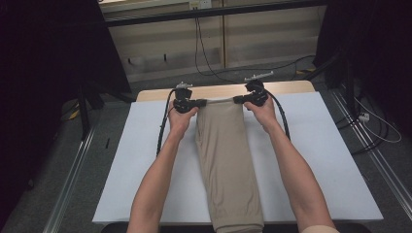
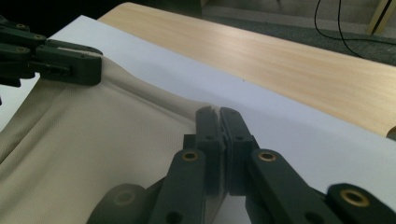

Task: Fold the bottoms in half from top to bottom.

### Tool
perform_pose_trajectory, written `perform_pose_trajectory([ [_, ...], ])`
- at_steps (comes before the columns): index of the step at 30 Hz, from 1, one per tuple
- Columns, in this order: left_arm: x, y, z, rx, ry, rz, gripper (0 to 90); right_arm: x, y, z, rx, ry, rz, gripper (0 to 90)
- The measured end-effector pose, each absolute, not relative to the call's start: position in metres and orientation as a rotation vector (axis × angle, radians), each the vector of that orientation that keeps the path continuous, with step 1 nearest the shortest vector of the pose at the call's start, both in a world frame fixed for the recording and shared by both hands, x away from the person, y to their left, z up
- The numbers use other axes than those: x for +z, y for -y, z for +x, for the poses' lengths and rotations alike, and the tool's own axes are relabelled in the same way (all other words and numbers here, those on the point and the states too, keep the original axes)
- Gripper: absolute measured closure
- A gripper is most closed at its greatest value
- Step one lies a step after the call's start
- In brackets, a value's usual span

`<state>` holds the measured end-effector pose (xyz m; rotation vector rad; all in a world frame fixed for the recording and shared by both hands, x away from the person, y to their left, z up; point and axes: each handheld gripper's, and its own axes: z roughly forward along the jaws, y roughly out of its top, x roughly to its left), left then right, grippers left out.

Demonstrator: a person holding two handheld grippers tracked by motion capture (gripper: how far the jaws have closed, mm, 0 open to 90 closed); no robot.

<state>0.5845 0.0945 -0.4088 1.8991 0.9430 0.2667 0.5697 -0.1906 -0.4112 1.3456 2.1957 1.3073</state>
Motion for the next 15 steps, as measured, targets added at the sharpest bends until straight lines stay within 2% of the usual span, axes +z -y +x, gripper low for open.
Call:
perform_pose_trajectory([
  [15,-0.361,-0.088,0.601,0.348,-0.873,1.86,85.5,-0.366,0.2,0.578,1.37,-2.096,1.305,87.9],
])
